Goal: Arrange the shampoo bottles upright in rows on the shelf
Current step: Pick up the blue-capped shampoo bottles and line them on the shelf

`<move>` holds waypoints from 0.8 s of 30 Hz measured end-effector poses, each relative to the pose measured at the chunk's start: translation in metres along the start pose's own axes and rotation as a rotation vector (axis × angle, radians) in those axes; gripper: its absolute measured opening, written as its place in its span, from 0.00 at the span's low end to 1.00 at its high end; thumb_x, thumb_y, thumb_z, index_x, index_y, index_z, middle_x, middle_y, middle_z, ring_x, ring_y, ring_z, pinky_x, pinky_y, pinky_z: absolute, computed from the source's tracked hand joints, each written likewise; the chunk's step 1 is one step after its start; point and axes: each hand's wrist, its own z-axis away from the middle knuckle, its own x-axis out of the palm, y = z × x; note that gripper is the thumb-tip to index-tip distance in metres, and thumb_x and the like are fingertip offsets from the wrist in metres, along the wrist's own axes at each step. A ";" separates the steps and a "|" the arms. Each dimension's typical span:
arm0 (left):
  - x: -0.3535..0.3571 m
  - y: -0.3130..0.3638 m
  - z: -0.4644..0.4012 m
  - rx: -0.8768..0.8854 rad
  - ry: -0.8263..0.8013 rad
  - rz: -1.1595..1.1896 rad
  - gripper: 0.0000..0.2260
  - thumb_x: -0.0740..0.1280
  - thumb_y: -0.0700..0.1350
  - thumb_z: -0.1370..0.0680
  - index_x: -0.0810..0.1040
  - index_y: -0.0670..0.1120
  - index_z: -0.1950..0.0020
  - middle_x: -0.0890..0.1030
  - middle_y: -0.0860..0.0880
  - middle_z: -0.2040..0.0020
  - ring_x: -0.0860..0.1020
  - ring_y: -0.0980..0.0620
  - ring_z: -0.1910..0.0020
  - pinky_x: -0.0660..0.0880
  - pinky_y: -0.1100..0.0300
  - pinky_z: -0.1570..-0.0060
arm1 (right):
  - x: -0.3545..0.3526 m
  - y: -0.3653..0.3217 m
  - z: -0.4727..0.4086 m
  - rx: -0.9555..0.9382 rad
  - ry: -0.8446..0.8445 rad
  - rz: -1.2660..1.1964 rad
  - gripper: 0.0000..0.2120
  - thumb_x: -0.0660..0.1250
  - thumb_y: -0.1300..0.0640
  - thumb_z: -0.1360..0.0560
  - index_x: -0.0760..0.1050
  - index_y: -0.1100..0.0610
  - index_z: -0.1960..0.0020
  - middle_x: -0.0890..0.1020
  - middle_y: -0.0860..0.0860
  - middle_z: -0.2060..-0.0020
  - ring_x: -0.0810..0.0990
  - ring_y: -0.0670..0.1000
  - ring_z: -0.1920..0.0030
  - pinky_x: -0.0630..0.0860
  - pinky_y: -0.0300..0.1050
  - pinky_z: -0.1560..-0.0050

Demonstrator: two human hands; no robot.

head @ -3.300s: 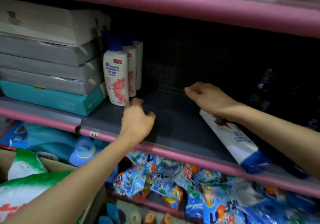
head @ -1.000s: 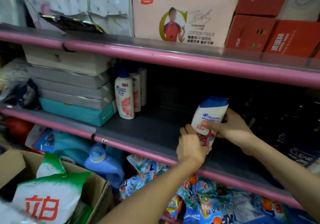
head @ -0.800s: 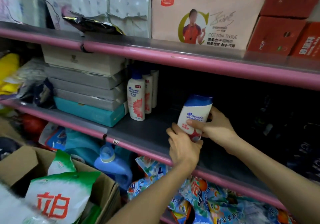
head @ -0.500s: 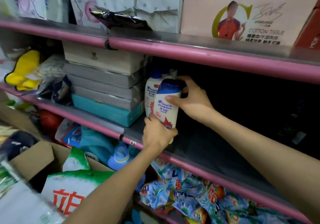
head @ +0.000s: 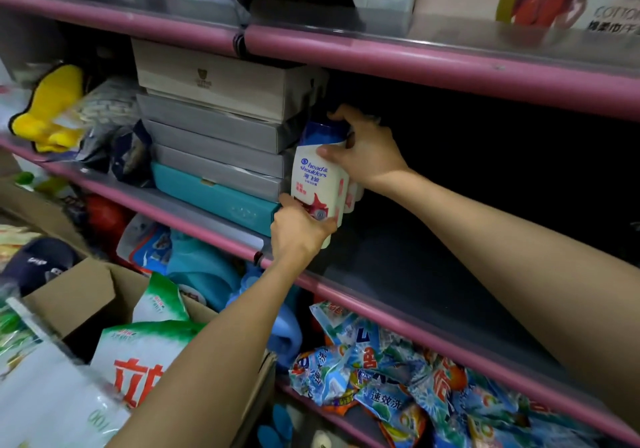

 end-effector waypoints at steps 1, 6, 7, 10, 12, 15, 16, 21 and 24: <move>0.000 0.000 -0.001 0.008 -0.005 0.001 0.29 0.76 0.52 0.34 0.66 0.40 0.44 0.78 0.42 0.48 0.78 0.39 0.50 0.77 0.52 0.55 | 0.000 0.001 -0.002 -0.002 -0.007 0.011 0.25 0.70 0.53 0.27 0.68 0.52 0.31 0.75 0.48 0.35 0.78 0.50 0.42 0.67 0.34 0.49; 0.002 0.000 -0.004 0.015 -0.015 0.009 0.29 0.76 0.51 0.34 0.66 0.40 0.43 0.78 0.41 0.46 0.78 0.40 0.49 0.78 0.50 0.52 | 0.000 0.002 -0.005 -0.018 0.003 0.029 0.26 0.70 0.54 0.27 0.68 0.53 0.30 0.74 0.48 0.33 0.76 0.53 0.39 0.70 0.43 0.38; 0.002 0.000 -0.004 0.014 -0.016 0.009 0.29 0.76 0.51 0.34 0.66 0.41 0.43 0.78 0.42 0.47 0.78 0.40 0.49 0.78 0.50 0.53 | 0.001 0.003 -0.005 -0.018 0.009 0.026 0.26 0.70 0.54 0.27 0.68 0.53 0.30 0.75 0.49 0.34 0.77 0.52 0.39 0.70 0.42 0.39; 0.002 -0.001 -0.004 0.020 -0.023 0.008 0.29 0.76 0.52 0.34 0.66 0.41 0.42 0.78 0.43 0.47 0.78 0.42 0.49 0.77 0.52 0.54 | 0.003 0.004 -0.005 -0.021 0.023 0.013 0.26 0.70 0.53 0.27 0.68 0.53 0.31 0.76 0.49 0.35 0.78 0.52 0.41 0.71 0.39 0.44; 0.003 -0.001 -0.003 0.013 -0.023 0.003 0.30 0.76 0.52 0.34 0.65 0.41 0.41 0.78 0.42 0.46 0.78 0.42 0.48 0.77 0.52 0.54 | 0.004 0.004 -0.004 -0.020 0.022 0.005 0.26 0.70 0.53 0.26 0.68 0.53 0.31 0.75 0.49 0.35 0.78 0.52 0.40 0.72 0.41 0.43; 0.001 -0.001 0.000 -0.007 -0.051 -0.008 0.30 0.75 0.52 0.32 0.66 0.39 0.39 0.76 0.40 0.43 0.77 0.40 0.45 0.77 0.49 0.50 | 0.000 0.002 -0.002 -0.014 -0.012 0.026 0.27 0.70 0.54 0.26 0.66 0.52 0.30 0.75 0.50 0.34 0.78 0.52 0.40 0.72 0.39 0.44; -0.001 -0.002 0.002 -0.015 -0.070 -0.017 0.30 0.75 0.51 0.31 0.67 0.38 0.39 0.75 0.39 0.42 0.76 0.40 0.44 0.76 0.49 0.48 | -0.003 0.001 0.001 -0.009 -0.030 0.035 0.28 0.70 0.55 0.27 0.65 0.52 0.29 0.75 0.50 0.35 0.77 0.51 0.40 0.71 0.39 0.44; -0.022 -0.001 0.033 -0.071 -0.087 0.050 0.22 0.72 0.50 0.29 0.73 0.40 0.41 0.79 0.42 0.44 0.77 0.42 0.44 0.75 0.51 0.46 | -0.018 -0.017 0.049 0.039 0.014 0.035 0.30 0.69 0.55 0.28 0.62 0.50 0.29 0.79 0.53 0.43 0.79 0.54 0.45 0.74 0.41 0.47; -0.035 -0.006 0.071 -0.037 -0.076 0.157 0.16 0.69 0.47 0.28 0.76 0.43 0.42 0.81 0.50 0.48 0.79 0.49 0.47 0.75 0.57 0.46 | -0.018 -0.029 0.095 0.042 0.053 0.002 0.21 0.67 0.56 0.27 0.69 0.53 0.35 0.79 0.49 0.52 0.80 0.50 0.51 0.77 0.43 0.50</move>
